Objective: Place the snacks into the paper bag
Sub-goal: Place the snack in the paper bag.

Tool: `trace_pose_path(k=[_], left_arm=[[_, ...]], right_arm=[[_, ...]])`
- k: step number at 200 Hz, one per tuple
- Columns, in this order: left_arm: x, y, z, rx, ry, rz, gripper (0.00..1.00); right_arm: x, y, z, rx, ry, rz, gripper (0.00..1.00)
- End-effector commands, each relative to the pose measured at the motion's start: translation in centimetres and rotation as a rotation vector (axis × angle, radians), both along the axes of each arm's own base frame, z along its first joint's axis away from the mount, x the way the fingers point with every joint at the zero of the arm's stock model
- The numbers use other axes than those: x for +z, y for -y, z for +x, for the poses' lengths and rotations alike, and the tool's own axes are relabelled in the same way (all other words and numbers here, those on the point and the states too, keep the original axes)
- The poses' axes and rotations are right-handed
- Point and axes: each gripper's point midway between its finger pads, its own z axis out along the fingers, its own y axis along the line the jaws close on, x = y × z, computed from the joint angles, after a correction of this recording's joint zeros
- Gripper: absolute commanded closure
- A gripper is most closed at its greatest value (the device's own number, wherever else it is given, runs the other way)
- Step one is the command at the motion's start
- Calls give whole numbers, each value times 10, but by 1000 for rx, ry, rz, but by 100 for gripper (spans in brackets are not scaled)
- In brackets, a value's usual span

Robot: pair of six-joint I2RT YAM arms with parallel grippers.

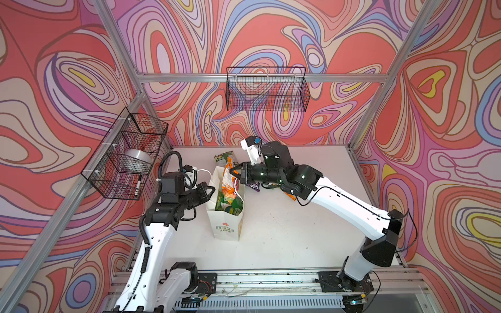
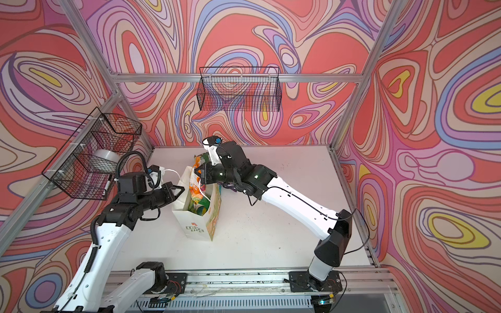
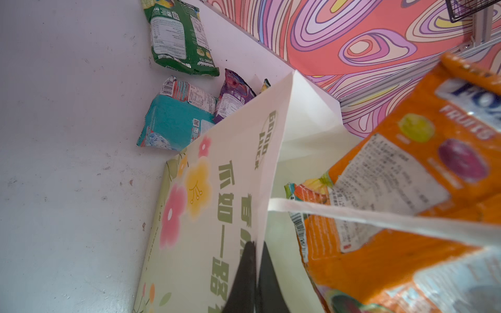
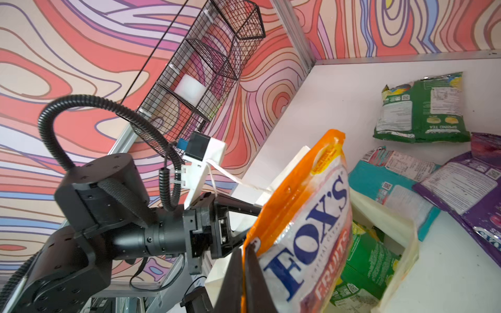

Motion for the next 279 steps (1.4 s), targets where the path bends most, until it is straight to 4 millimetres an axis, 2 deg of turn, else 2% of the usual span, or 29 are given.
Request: trace_pose_path(k=[1,87,101,124,149,201,231,253,270,279], left_arm=[[2,0,3,-1,16,-5,100],[2,0,3,0,15,-4,100],[2,0,3,-1,14,-5,100],[2,0,3,-2,15,-6,100],[2,0,3,-3,15,-6,100],[2,0,2,-2,14,-6,100],[2,0,3,-2,15,-6,100],[2,0,3,-1,13,-5,100],[1,0,3,1,10,-2,100],[0,-1,3,4,6,0,100]], right_arm=[[1,-2,1,-25,15,7,100],[-35,-9,6,-76,1,-91,100],[-37,-11,5,-69,2,-97,89],[-38,-12,5,-67,4,-103,76],[-35,-12,5,-63,13,-104,70],[-14,-11,0,-40,70,-89,57],[6,-7,-4,-25,127,-78,44],[26,4,-5,-41,193,-75,36],[43,22,-4,-101,253,-59,27],[50,33,-3,-137,278,-60,26]])
